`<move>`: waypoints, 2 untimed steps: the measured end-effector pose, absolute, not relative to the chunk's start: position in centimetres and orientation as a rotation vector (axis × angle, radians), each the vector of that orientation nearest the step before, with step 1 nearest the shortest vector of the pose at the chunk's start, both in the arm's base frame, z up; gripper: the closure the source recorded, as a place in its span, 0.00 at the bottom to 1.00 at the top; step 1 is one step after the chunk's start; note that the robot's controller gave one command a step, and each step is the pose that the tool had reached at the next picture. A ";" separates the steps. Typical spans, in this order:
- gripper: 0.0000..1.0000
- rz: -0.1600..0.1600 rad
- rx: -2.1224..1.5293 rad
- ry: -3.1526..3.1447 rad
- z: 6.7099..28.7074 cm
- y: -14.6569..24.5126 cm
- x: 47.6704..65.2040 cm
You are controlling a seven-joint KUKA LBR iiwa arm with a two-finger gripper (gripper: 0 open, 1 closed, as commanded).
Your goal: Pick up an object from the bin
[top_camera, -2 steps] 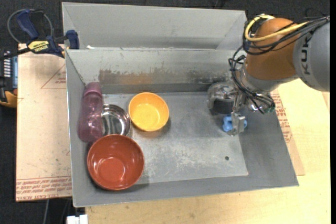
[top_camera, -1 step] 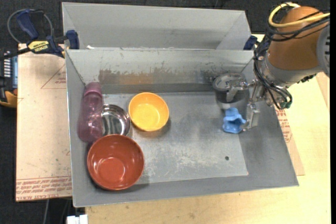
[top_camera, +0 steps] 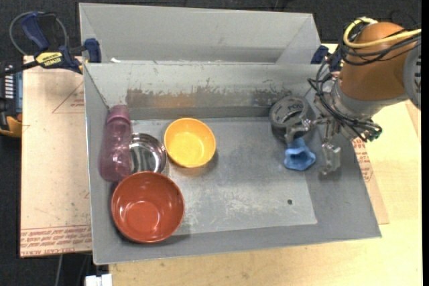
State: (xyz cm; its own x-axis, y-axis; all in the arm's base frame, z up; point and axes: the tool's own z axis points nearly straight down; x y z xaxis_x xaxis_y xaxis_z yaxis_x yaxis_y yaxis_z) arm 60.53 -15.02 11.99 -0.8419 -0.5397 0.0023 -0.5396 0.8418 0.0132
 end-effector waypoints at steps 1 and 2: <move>0.00 -0.031 0.845 -3.008 6.7 -13.4 62.5; 1.00 -0.053 1.197 -2.906 7.0 -14.0 62.2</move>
Offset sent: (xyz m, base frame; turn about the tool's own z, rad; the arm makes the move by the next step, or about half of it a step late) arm 0.0153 -0.0026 -0.0499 -0.2166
